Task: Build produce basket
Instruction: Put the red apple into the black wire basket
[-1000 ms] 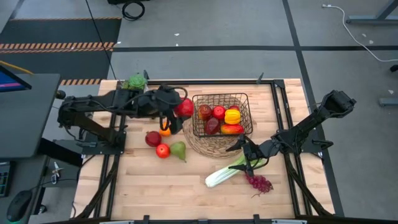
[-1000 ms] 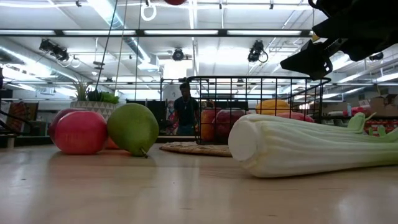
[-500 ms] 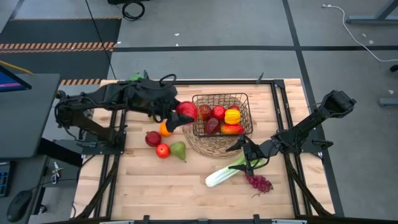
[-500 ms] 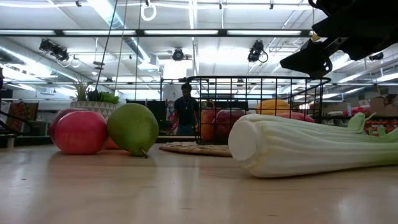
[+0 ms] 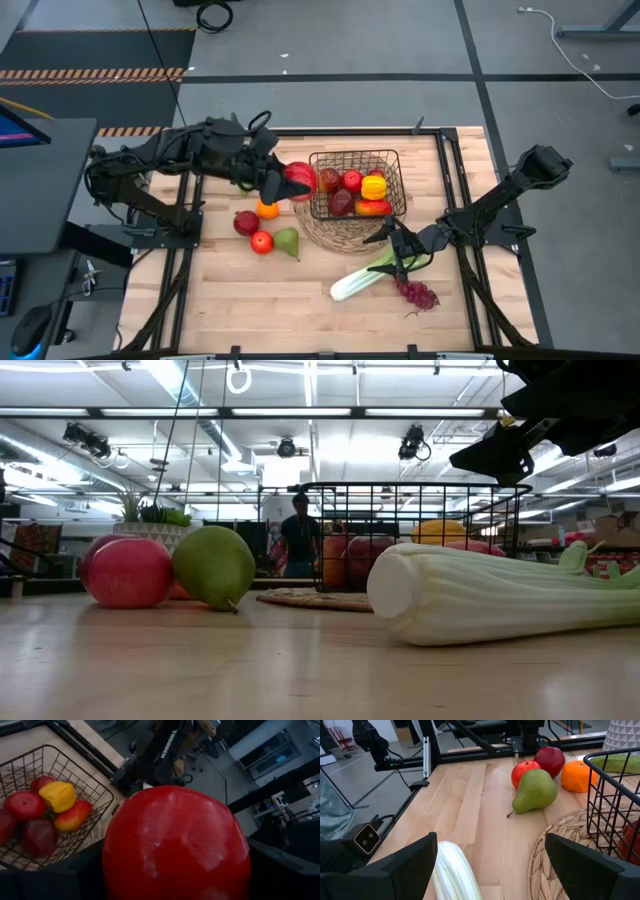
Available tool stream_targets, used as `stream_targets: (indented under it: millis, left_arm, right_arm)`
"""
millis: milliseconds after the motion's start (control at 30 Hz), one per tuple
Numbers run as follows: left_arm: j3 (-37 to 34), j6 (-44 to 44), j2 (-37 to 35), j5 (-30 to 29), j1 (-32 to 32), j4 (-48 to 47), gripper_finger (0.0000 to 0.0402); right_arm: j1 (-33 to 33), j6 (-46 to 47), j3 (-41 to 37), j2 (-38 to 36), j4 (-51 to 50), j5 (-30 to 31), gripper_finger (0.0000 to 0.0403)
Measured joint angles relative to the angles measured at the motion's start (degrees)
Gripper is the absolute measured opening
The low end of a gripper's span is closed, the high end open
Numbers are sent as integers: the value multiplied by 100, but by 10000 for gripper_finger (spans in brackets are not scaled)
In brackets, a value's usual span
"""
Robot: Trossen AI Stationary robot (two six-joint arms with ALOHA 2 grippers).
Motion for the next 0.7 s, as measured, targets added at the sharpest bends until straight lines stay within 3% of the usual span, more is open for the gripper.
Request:
stream_targets:
  millis: [133,333,500,700]
  left_arm:
    - [0,87,-2,86,7,-9,351]
    - [-1,950,0,1118,-77,-287,351]
    - [-2,1564,4,1638,-315,-368,351]
    - [-2,1992,4,1722,-559,-665,351]
  right_arm:
    - [0,0,0,0,0,0,373]
    - [0,-2,0,0,0,0,373]
    - [0,-2,0,0,0,0,373]
    - [0,-2,0,0,0,0,373]
